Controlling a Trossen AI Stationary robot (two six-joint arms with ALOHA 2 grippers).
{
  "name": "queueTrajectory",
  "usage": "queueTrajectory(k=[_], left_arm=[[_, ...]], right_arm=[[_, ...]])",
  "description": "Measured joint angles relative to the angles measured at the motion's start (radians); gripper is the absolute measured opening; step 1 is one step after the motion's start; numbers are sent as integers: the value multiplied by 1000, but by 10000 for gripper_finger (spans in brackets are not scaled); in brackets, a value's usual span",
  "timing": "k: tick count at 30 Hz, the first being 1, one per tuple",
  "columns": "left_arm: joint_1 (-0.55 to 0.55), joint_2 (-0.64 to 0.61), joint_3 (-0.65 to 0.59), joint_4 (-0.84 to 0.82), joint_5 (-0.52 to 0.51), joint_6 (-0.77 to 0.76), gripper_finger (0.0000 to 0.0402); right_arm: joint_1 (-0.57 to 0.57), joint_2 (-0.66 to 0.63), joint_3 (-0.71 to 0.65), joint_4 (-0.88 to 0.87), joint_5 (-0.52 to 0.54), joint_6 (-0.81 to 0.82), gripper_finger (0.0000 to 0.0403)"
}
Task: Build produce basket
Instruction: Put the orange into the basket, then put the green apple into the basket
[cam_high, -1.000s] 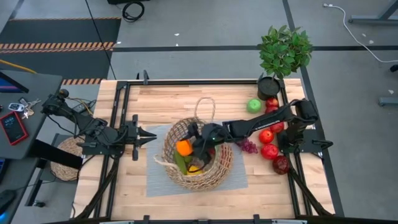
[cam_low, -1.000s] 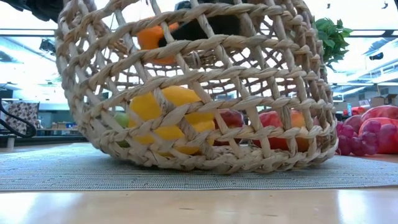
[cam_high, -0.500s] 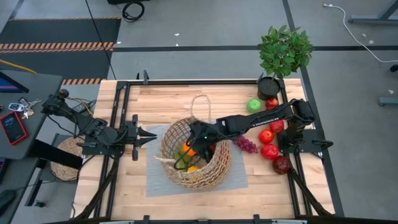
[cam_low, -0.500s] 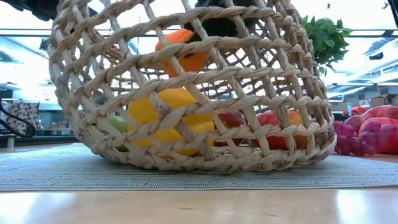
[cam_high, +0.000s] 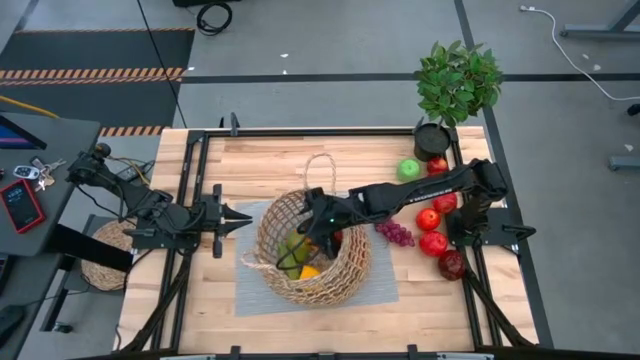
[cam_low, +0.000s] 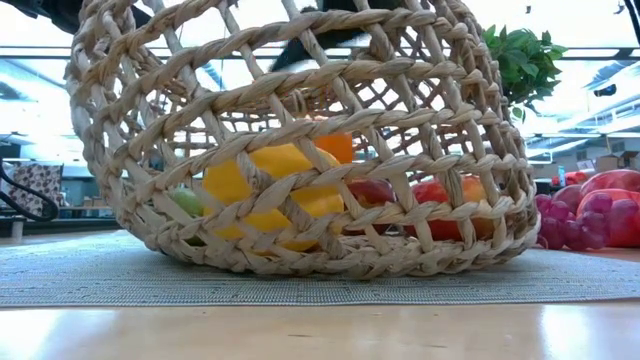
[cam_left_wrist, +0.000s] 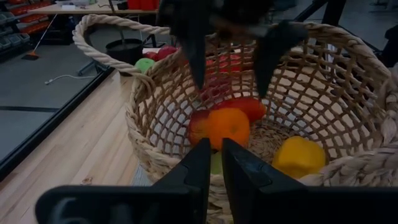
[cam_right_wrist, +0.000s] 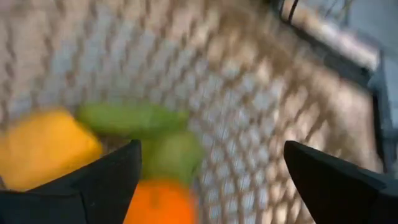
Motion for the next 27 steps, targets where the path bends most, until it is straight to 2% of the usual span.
queueTrajectory(k=[6,11,13,16,21,27], left_arm=[[0,0,0,0,0,0,48],[0,0,0,0,0,0,48],[0,0,0,0,0,0,48],[0,0,0,0,0,0,48],[0,0,0,0,0,0,48],[0,0,0,0,0,0,48]], right_arm=[[2,-5,109,-10,22,-8,389],[0,-24,180,-107,248,-24,388],[0,-48,182,-137,288,-17,387],[0,-95,184,-204,295,31,383],[-4,-175,182,-416,335,188,374],[-4,-297,71,-562,315,384,361]])
